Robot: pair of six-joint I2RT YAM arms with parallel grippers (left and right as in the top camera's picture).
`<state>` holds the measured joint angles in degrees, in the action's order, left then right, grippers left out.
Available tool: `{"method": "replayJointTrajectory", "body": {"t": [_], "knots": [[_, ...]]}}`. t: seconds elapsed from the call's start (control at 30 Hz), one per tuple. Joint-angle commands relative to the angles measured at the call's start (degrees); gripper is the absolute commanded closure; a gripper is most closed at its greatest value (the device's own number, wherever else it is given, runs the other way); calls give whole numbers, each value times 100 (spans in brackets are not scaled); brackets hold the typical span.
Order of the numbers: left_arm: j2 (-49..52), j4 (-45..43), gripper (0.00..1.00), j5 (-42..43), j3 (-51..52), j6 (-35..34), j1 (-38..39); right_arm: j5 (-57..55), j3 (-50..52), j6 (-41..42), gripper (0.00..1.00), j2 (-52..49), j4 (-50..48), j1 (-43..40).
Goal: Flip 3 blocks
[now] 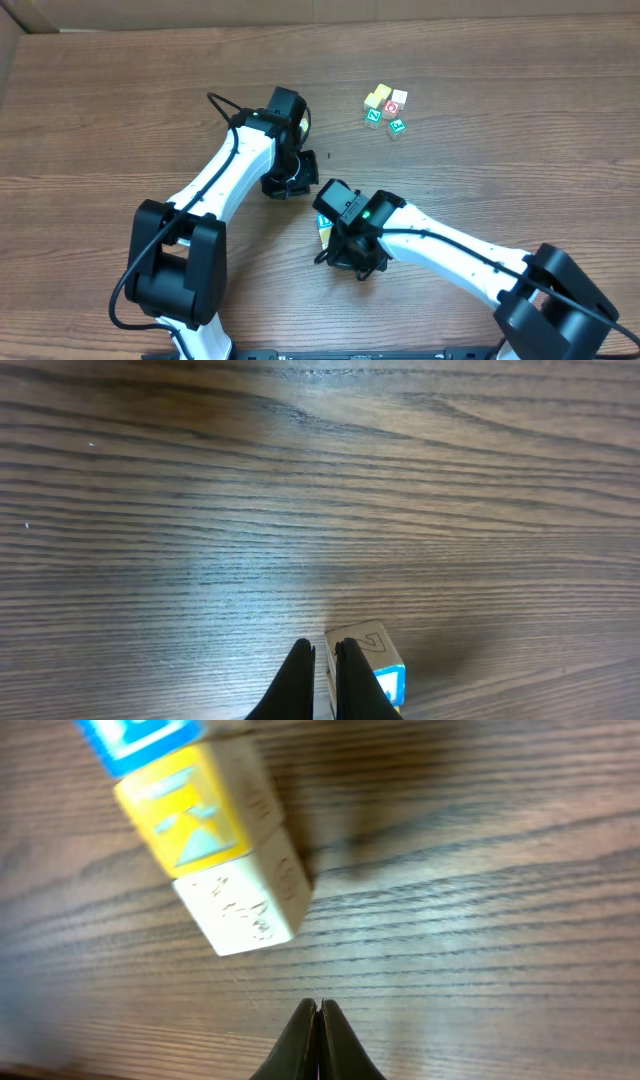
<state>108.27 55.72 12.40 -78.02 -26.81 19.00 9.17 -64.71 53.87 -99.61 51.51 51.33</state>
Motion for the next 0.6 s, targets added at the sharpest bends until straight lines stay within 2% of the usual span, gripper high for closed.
{"method": "replayJointTrajectory", "body": {"t": [0.0, 0.1, 0.2, 0.4, 0.57], "knots": [[271, -20, 96, -46, 17, 114, 90, -1019, 2, -483, 96, 146, -46, 603], [428, 4, 96, 136, -107, 153, 90, -1659, 31, -481, 96, 146, -151, 1012], [538, 37, 96, 415, -186, 151, 96, -1731, 37, -483, 96, 146, -350, 1274], [654, 11, 96, 376, -186, 149, 149, -2061, 155, -485, 96, 144, -426, 1355], [675, -52, 96, 374, -188, 105, 205, -2107, 555, -492, 96, 144, -964, 1355]]}}
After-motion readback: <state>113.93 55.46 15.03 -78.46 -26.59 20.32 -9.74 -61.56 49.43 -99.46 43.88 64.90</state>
